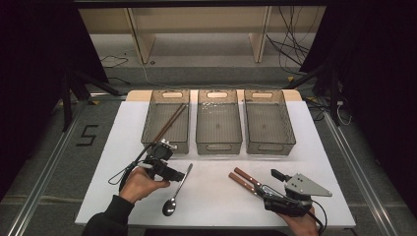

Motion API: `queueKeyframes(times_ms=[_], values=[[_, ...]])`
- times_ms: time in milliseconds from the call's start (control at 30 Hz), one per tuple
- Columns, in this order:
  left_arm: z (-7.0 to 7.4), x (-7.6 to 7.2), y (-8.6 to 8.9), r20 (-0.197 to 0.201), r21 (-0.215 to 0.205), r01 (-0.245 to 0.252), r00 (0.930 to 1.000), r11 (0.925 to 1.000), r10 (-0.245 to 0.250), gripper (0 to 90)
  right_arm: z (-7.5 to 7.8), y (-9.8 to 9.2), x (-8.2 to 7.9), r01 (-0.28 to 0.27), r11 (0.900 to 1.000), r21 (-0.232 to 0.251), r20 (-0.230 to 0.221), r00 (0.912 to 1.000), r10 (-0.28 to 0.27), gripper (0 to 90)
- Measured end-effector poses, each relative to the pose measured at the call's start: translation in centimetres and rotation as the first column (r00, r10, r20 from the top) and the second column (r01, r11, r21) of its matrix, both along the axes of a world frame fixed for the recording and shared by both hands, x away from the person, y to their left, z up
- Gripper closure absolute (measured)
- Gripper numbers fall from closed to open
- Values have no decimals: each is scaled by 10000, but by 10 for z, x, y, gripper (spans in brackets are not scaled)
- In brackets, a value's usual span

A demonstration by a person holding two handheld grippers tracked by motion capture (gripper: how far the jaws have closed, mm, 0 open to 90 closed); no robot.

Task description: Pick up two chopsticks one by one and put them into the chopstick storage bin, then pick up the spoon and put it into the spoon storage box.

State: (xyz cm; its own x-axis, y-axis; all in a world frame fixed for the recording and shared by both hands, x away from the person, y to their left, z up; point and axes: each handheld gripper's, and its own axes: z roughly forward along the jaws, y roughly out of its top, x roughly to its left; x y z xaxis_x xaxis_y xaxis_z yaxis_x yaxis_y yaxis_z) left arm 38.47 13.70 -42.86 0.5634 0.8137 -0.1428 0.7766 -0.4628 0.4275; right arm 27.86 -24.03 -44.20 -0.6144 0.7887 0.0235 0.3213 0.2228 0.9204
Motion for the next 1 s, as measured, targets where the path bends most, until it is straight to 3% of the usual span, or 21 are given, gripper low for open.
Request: queueKeyframes(times_ms=[467, 767, 1000], values=[[-16, -11, -8, -476, 435, 220, 9987, 9988, -199, 198, 1, 0, 0, 29, 10000, -28, 32, 10000, -29, 251], [-21, -12, -10, -417, 492, 191, 9990, 9986, -171, 205, 0, -1, -1, 72, 10000, -12, 41, 10000, -72, 251], [-25, -16, -11, -454, 453, 313, 9985, 9985, -292, 281, 0, -1, -1, 54, 10000, -21, 49, 10000, -54, 251]])
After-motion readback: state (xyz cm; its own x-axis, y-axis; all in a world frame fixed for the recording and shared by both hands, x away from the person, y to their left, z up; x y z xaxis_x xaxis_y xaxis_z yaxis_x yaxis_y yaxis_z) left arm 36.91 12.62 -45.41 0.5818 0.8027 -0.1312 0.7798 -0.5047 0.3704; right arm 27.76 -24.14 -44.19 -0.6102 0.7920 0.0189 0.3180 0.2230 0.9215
